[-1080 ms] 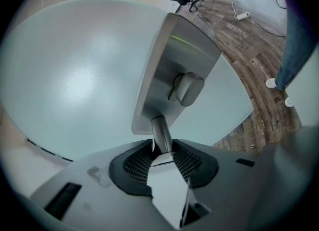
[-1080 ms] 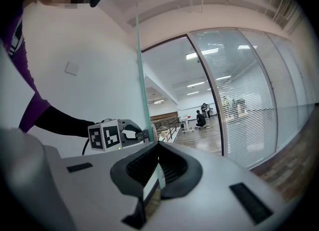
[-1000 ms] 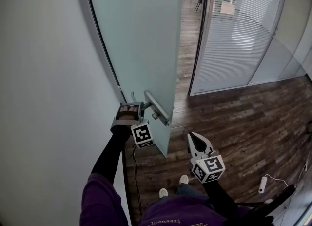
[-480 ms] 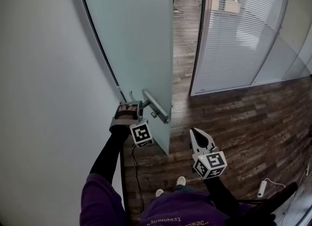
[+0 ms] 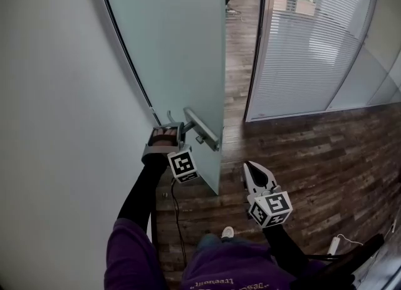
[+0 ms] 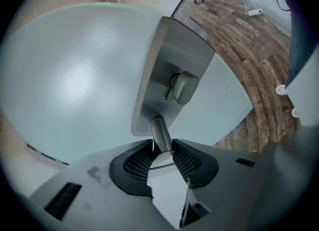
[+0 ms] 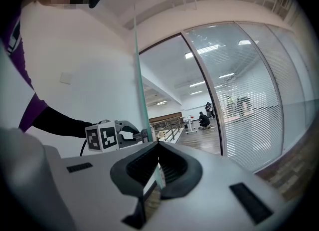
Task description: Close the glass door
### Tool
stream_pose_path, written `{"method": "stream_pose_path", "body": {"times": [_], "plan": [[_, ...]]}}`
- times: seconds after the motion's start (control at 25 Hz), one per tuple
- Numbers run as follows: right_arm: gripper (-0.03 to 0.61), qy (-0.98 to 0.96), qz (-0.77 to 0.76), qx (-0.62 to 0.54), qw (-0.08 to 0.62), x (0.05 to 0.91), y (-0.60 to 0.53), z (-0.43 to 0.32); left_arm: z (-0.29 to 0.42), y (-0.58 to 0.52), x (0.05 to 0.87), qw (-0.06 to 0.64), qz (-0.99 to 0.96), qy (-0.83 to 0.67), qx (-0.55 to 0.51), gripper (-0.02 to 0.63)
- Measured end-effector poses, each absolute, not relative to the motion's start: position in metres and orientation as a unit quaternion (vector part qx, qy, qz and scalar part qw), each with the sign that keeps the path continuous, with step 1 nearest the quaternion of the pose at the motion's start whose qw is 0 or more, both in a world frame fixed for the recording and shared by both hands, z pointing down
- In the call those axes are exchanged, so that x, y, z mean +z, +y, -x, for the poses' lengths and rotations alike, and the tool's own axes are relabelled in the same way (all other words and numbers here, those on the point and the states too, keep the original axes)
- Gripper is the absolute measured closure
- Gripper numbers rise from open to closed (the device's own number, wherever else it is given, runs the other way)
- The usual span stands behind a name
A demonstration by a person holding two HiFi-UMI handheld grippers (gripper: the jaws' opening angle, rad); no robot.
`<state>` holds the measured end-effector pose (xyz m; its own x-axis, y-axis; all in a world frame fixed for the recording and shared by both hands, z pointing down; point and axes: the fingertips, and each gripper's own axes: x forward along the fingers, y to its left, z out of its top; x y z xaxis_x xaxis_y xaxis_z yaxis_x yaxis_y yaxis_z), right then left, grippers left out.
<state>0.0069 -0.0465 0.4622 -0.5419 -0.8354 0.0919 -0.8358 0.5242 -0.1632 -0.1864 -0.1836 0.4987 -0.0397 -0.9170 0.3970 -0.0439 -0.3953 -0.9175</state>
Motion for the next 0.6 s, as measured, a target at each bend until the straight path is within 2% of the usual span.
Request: {"method": "stream_pose_path", "body": {"times": [0.6], "plan": [[0.588, -0.868, -0.487, 0.096, -0.005, 0.466, -0.073, -0.028, 0.146, -0.210, 0.505, 0.368, 0.586, 0.402, -0.599, 0.491]]}}
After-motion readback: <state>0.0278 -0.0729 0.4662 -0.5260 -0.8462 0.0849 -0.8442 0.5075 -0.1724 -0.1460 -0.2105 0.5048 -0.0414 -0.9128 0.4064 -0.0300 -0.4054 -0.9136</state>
